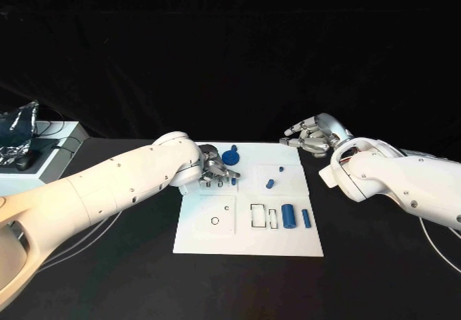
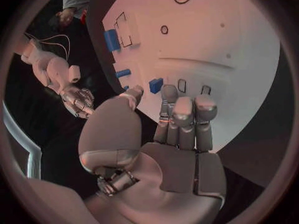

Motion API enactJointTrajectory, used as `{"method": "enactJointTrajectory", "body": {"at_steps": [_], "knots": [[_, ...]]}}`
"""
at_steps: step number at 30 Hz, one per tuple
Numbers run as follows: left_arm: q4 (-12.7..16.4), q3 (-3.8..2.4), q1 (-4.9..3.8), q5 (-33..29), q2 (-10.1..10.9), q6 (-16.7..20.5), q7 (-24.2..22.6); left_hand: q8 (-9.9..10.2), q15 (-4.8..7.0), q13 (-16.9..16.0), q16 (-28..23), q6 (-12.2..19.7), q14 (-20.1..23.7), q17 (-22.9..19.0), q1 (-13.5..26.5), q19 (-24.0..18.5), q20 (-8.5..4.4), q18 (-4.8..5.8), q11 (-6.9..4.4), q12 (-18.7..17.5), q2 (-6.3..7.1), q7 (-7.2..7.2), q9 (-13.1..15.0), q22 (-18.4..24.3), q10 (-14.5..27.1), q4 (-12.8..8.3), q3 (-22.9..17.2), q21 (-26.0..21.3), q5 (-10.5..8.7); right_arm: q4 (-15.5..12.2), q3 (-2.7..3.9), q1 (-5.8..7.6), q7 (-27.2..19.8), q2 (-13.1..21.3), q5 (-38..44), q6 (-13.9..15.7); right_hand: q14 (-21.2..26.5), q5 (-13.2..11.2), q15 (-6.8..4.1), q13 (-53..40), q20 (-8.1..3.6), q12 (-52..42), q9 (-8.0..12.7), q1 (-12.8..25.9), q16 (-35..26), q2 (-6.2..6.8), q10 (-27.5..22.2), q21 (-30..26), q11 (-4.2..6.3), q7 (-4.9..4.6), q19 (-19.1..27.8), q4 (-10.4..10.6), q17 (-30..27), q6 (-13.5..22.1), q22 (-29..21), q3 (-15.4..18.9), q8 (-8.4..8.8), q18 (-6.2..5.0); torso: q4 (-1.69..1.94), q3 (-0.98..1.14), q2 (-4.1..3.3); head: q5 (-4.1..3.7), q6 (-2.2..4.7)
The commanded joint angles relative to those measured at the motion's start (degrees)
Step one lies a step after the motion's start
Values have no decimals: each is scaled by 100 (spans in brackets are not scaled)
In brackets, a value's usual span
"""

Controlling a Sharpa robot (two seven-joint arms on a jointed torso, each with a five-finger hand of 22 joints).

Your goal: Assemble the parts on the task board

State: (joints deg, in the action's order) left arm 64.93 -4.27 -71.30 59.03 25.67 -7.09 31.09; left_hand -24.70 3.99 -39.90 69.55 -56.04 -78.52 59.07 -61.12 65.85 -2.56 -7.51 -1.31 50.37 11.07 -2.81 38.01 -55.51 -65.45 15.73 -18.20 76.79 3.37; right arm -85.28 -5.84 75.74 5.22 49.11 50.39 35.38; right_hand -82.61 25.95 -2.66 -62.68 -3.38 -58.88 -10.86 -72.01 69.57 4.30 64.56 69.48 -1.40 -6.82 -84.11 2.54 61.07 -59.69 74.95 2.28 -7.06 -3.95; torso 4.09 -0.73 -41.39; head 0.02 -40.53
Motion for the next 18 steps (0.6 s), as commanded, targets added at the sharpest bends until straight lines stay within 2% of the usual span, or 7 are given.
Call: {"method": "enactJointTrajectory", "body": {"at_steps": [1, 11, 14, 18], "knots": [[-39, -1, -11, 42, -59, -244, 39, 26, 6, -7, -4, -53, -33, 12, -53, 39, -4, 97, 7, -11, 27, 0, 12, -24, -33, -10, -7, -33, -13, -3, 3, 4, 0, -7, 19, -86, -8, 33, -9, -5, -15, -6, -5, 14, 28, -39, 52, 13, 4, -26, -198, -26, 5, -1, 962, 12, 13, -27, 1, -8, -1, 3, -6], [-186, 6, -11, 40, -164, -212, 28, 45, 2, -11, -9, -53, -23, 8, -70, 33, 0, 97, 11, -16, 8, -5, 28, -45, -24, -35, -9, -48, -14, -8, 3, 8, 10, -12, 27, -86, -9, 32, -10, -13, -16, -6, -17, 12, 26, -47, 58, 15, 6, -24, -198, -26, 5, -12, 962, 10, 22, -27, -24, -4, -34, 1, -12], [-212, 6, -12, 40, -172, -194, 27, 53, -1, -11, -12, -51, -15, 5, -74, 30, 4, 97, 13, -18, -1, -7, 38, -60, -16, -38, -12, -56, -13, -9, 3, 10, 14, -13, 29, -86, -9, 32, -10, -13, -16, -6, -17, 12, 26, -47, 58, 15, 6, -24, -198, -26, 5, -12, 962, 10, 22, -27, -15, -7, -33, -14, -13], [-248, 6, -15, 40, -174, -209, 25, 55, -3, -9, -24, -50, -2, -9, -96, 18, 7, 95, 15, -21, -29, -9, 49, -61, -9, -58, -29, -69, -13, -11, 3, 15, 22, -15, 36, -87, -9, 28, -11, -14, -16, 2, -25, 18, 23, -57, 59, 11, 7, -21, -197, -24, 5, -19, 961, 13, 31, -27, -22, -5, -38, -14, -10]]}}
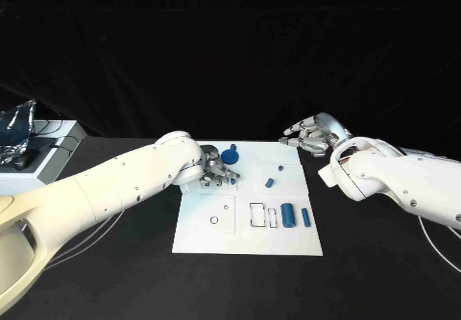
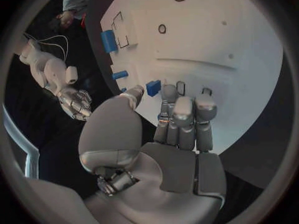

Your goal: Assemble the parts on the task board

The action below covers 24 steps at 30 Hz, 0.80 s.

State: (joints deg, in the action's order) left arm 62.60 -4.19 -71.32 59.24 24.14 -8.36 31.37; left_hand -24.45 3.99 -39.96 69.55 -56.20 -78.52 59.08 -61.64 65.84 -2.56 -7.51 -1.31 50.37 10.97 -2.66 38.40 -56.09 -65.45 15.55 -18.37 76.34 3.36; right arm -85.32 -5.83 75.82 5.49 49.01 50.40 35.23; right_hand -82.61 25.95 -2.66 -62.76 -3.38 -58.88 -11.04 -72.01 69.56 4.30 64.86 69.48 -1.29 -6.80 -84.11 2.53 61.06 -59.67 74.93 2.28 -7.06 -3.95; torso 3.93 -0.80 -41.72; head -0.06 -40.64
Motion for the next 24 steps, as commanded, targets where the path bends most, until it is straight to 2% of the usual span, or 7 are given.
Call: {"method": "enactJointTrajectory", "body": {"at_steps": [1, 13, 17, 24], "knots": [[-26, -2, -15, 18, -25, -91, -4, 30, -3, -3, -25, -34, -1, -11, -47, 16, 8, 94, 15, -21, -25, -24, 13, -3, -9, -45, -14, -27, -12, -7, 3, 8, -2, -7, 37, -73, -9, 29, -11, -7, -16, 2, -7, 18, 23, -58, 28, 11, -5, -23, -197, -24, 6, -21, 963, 14, 32, -27, -8, 4, -3, -9, -3], [-120, -1, -19, 8, -87, -153, -36, 39, -7, 2, -21, -38, 15, -13, -108, 11, 15, 94, 18, -16, -78, -28, 44, -50, 3, -153, -14, -57, -13, -2, 3, 19, 16, -14, 49, -83, -9, 29, -11, -7, -16, 2, -7, 18, 23, -58, 28, 11, -5, -23, -197, -24, 6, -21, 963, 14, 32, -27, 2, -2, 1, -27, -53], [-128, -1, -19, 1, -97, -137, -48, 43, -9, 2, -22, -36, 20, -16, -119, 7, 17, 94, 19, -14, -88, -29, 47, -58, 7, -168, -14, -64, -13, 3, 3, 19, 22, -20, 49, -90, -8, 29, -14, -14, -18, 7, -18, 18, 15, -68, 40, 12, -1, -21, -197, -29, 1, -33, 963, 20, 43, -27, 5, 3, 7, -23, -67], [-137, -1, -19, -36, -104, -144, -72, 52, -8, 10, -23, -37, 34, -20, -215, -9, 20, 93, 16, -19, -187, -27, 54, -69, 19, -257, -79, -85, -12, 6, 3, 20, 31, -25, 50, -101, -8, 29, -14, -14, -18, 7, -18, 18, 15, -68, 40, 12, -1, -21, -197, -29, 1, -33, 963, 20, 43, -27, 5, 4, 4, -20, -61]]}}
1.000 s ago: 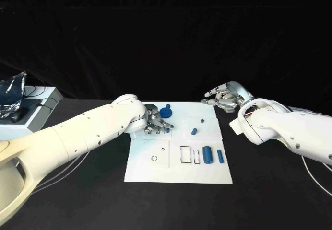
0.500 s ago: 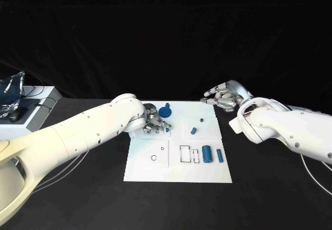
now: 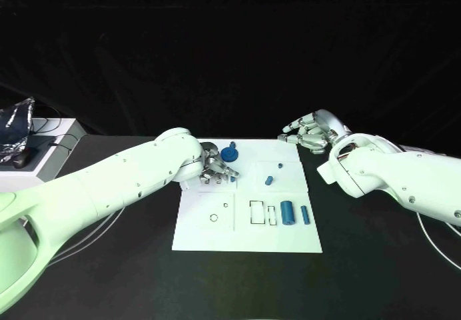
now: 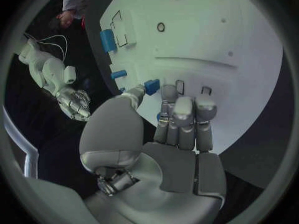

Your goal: Assemble the parts on the task board

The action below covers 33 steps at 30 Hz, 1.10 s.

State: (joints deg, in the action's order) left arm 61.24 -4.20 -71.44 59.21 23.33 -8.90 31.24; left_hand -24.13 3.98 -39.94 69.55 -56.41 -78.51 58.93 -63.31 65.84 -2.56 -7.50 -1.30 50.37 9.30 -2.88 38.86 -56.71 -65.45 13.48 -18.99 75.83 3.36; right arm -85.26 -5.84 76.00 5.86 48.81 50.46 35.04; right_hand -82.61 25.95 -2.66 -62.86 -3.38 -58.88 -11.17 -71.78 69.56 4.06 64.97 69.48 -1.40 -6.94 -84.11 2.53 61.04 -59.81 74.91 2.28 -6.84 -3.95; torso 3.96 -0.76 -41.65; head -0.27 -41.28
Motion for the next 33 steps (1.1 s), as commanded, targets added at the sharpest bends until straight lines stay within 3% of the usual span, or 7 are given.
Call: {"method": "enactJointTrajectory", "body": {"at_steps": [1, 6, 14, 18, 23, 30, 33], "knots": [[0, 0, -7, -41, -23, -94, -63, 22, -6, 11, -22, -18, 36, -5, -64, -9, 20, 94, 14, -21, -40, -3, 9, -15, 20, -76, -42, -36, -12, 2, 3, 2, -4, -6, 44, -84, -9, 29, -14, -5, -19, 7, -5, -6, 15, -44, 29, 12, 10, -7, -197, -29, 3, -19, 965, 20, 20, -27, 2, 0, -2, 2, 4], [15, 0, -7, -74, -16, -122, -79, 96, 6, 31, -18, -15, 52, -3, -252, -31, 13, 97, 1, -52, -189, 9, -35, -22, 39, -295, -357, -63, -12, 5, 3, 2, 4, -5, 46, -94, -9, 29, -15, -13, -20, 6, -9, -10, 13, -54, 36, 12, 11, -6, -198, -37, 3, -24, 965, 23, 29, -26, 0, -1, -2, 8, -4], [35, 0, -7, -174, -13, -205, -123, 427, -3, 135, -28, -63, 113, -22, -382, -118, 9, 102, 8, -215, -343, -19, -223, -4, 82, -955, -1231, -143, 90, 12, 3, 2, 9, -5, 50, -101, -10, 32, -15, -17, -20, 3, -8, -13, 15, -57, 40, 19, 11, -9, -199, -42, 6, -20, 967, 23, 34, -24, 4, 1, -2, 4, -8], [53, 0, -7, -237, -10, -188, -136, 482, -15, 206, -5, -23, 133, -2, -574, -144, 11, 93, 30, -308, -460, -86, -161, -23, 84, -1411, -1509, -159, 796, 18, 3, 2, 8, -7, 51, -102, -10, 35, -14, -25, -20, -2, -8, -16, 16, -59, 45, 13, 10, -10, -198, -49, 8, -20, 965, 24, 41, -26, 3, 2, -6, 10, -15], [62, 1, -7, -262, 4, -105, -136, 424, -18, 270, 23, 6, 129, 11, -401, -153, 31, 62, 22, -361, -483, -96, 89, -94, 33, -1672, -1661, -155, 1108, 25, 3, 2, 6, -8, 51, -104, -10, 35, -14, -25, -20, -2, -8, -16, 16, -59, 45, 13, 10, -10, -198, -49, 8, -20, 965, 24, 41, -26, -1, 1, -4, 8, -23], [143, 0, -6, -272, 88, 161, -142, 318, 42, 316, 136, -148, -20, 151, -254, -19, -29, 73, -48, -387, -281, -27, 291, -229, -126, -1780, -1727, -95, 1997, 28, 3, 2, 1, -2, 49, -102, -10, 35, -14, -25, -20, -2, -8, -16, 16, -59, 45, 13, 10, -10, -198, -49, 8, -20, 965, 24, 41, -26, 5, 5, 3, 11, -22], [241, -1, -5, -294, 166, 278, -140, 296, 93, 344, 194, -273, -151, 255, -184, 81, -97, 90, -103, -421, -151, 22, 384, -306, -279, -1849, -1695, -54, 2638, 26, 3, 2, -2, 10, 46, -97, -10, 35, -14, -25, -20, -2, -8, -16, 16, -59, 45, 13, 10, -10, -198, -49, 8, -20, 965, 24, 41, -26, 11, 3, 1, 14, -26]]}}
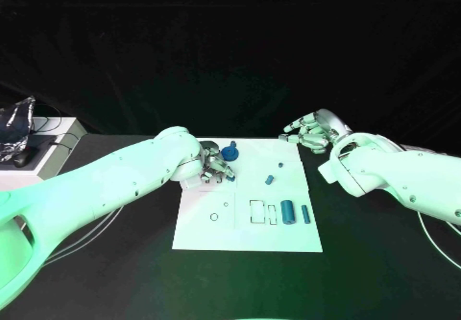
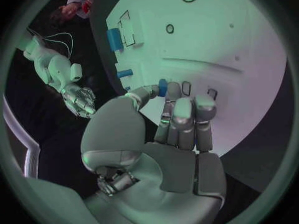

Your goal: Assemble the parts on the task board

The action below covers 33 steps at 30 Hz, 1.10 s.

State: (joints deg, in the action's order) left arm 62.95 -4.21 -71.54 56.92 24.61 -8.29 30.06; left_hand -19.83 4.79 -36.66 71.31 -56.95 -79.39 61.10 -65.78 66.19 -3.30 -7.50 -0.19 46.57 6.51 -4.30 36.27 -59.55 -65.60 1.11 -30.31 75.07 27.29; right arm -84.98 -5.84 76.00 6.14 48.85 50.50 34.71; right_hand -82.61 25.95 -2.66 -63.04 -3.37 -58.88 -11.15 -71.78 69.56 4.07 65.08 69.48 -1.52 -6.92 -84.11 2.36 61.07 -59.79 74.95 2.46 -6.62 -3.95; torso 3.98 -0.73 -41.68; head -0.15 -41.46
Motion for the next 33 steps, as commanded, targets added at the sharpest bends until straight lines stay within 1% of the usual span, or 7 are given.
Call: {"method": "enactJointTrajectory", "body": {"at_steps": [1, 7, 13, 18, 29, 31, 33], "knots": [[123, -1, 5, -74, 79, 263, -20, -123, 29, 23, 34, -258, -106, 76, 88, 76, -45, 99, -231, -59, 146, 180, 667, -43, -314, -624, -545, 29, 395, -3, 3, 2, -30, 13, 41, -63, -10, 35, -14, -6, -20, -2, -9, -15, 16, -60, 34, 13, 21, -12, -198, -31, 5, -21, 962, 7, 19, -25, 12, -4, 1, 2, -12], [408, -3, 4, -65, 328, 405, 16, 38, 87, 24, -17, -431, -180, 187, 204, 196, -161, 170, -292, -192, 187, 243, 831, -134, -519, -706, -483, 18, 704, -3, 3, 2, -30, 48, 38, -54, -10, 35, -14, -6, -20, -2, -9, -15, 16, -60, 34, 13, 21, -12, -198, -31, 5, -21, 962, 7, 19, -25, 31, 0, 21, 10, -25], [676, -6, 6, 3, 592, 605, 45, 114, 129, -19, -20, -605, -221, 270, 227, 318, -243, 247, -354, -246, 173, 345, 953, -273, -724, -655, -266, 25, 715, 1, 2, 2, -41, 82, 37, -42, -9, 40, -14, -6, -19, 9, -8, -8, 7, -58, 32, 7, 21, -13, -196, -38, -2, -25, 960, 14, 34, -26, 50, -1, 45, 5, -58], [788, -7, 9, 26, 719, 728, 86, 156, 158, -43, -16, -703, -233, 287, 200, 379, -300, 290, -387, -276, 160, 388, 988, -344, -830, -621, -170, 23, 720, 11, 2, 2, -45, 99, 35, -39, -9, 44, -13, -7, -19, 13, -7, -9, 3, -57, 31, 0, 20, -14, -195, -41, -5, -26, 959, 14, 44, -28, 55, -5, 52, 7, -65], [781, 11, 17, 104, 705, 875, 203, 260, 175, -77, -23, -809, -243, 271, 162, 438, -334, 323, -409, -335, 164, 411, 1020, -439, -932, -620, -119, -9, 711, 33, 2, 1, -51, 99, 33, -36, -9, 44, -13, -7, -19, 13, -7, -9, 3, -57, 31, 0, 20, -14, -195, -41, -5, -26, 959, 14, 44, -28, 45, -4, 37, 31, -72], [766, 34, 18, 140, 681, 907, 216, 270, 175, -80, -13, -828, -248, 278, 158, 446, -333, 326, -412, -338, 159, 417, 1020, -455, -952, -615, -104, -12, 700, 35, 2, 1, -53, 95, 33, -36, -9, 44, -13, -7, -19, 13, -7, -9, 3, -57, 31, 0, 20, -14, -195, -41, -5, -26, 959, 14, 44, -28, 42, -3, 37, 38, -82], [748, 84, 19, 172, 661, 937, 224, 302, 177, -74, -3, -863, -250, 278, 139, 461, -333, 332, -417, -361, 149, 424, 1007, -484, -983, -609, -52, -18, 694, 37, 1, 1, -56, 92, 33, -35, -9, 44, -13, -7, -19, 13, -7, -9, 3, -57, 31, 0, 20, -14, -195, -41, -5, -26, 959, 14, 44, -28, 41, -1, 35, 37, -83]]}}
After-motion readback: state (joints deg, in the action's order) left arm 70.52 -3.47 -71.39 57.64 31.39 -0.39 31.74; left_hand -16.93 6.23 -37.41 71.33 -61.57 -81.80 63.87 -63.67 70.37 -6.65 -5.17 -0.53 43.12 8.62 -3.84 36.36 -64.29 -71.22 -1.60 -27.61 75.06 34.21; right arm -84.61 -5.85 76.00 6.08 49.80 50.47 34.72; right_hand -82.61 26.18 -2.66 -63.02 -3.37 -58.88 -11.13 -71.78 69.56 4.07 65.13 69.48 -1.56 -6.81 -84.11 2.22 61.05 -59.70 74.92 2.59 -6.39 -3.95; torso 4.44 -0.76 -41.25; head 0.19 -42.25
